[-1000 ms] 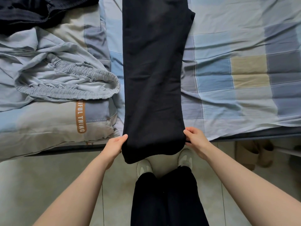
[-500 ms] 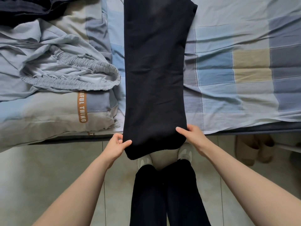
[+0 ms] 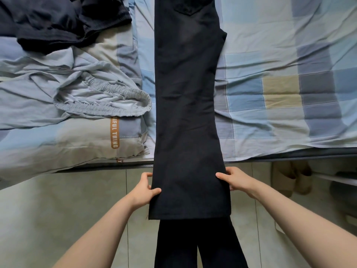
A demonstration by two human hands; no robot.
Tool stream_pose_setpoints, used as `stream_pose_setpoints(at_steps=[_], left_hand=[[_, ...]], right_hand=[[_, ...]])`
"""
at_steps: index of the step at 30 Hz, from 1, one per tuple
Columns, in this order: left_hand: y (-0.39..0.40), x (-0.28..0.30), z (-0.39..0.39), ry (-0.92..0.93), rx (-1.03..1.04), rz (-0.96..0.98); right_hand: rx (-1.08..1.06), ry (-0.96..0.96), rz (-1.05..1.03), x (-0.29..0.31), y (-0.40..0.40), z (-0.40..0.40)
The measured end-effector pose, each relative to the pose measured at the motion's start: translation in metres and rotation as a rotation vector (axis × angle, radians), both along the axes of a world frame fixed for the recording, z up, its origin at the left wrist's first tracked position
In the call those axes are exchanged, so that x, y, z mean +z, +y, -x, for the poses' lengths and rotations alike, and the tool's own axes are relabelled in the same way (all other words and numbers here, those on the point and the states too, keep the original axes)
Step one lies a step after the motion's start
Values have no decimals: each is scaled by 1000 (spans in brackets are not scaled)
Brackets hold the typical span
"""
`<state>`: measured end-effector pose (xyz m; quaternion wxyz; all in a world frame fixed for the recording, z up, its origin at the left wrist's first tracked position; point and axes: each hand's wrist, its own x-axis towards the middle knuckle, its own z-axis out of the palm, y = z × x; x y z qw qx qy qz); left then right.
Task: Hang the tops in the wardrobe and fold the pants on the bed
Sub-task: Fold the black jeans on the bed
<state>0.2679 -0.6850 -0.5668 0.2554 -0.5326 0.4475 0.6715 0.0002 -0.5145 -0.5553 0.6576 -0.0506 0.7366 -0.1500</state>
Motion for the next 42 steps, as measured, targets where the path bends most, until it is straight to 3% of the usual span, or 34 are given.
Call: stream_pose_setpoints(at_steps=[5,9,14,17,19,21,23,26,28,31,34,37,39,42], left_hand=[[-28,15,0,51,55,-70],[-69,24,19,131,109,-154],[-140,34,90,196,261,-210],[-193,28,150,304,559,-46],[-215,11,181,252,641,177],[-216,-15,195,70,386,435],[-197,-41,193,-48,140,554],[-161,-61,186,-123,138,567],[-144,-66,177,-169,163,610],[-129,-71,154,-214,130,540],[-125,-69,135,-113,172,410],[-130,-67,128,-13,76,422],[-132,-66,129,35,33,418],[-127,-65,126,64,77,409]], right_hand=[[87,0,-37,5,-14,4],[-183,-143,57,8,-25,38],[-328,-283,108,18,-84,108],[-723,-322,301,14,-143,154],[-926,-135,398,2,-176,179],[-805,241,319,-16,-195,191],[-585,403,186,-35,-196,183],[-341,209,36,-56,-181,150],[-269,111,55,-62,-170,126],[-267,113,128,-71,-153,100],[-240,90,150,-77,-139,86],[-141,193,167,-79,-132,91],[-168,195,205,-77,-127,96],[-404,70,219,-71,-116,95]])
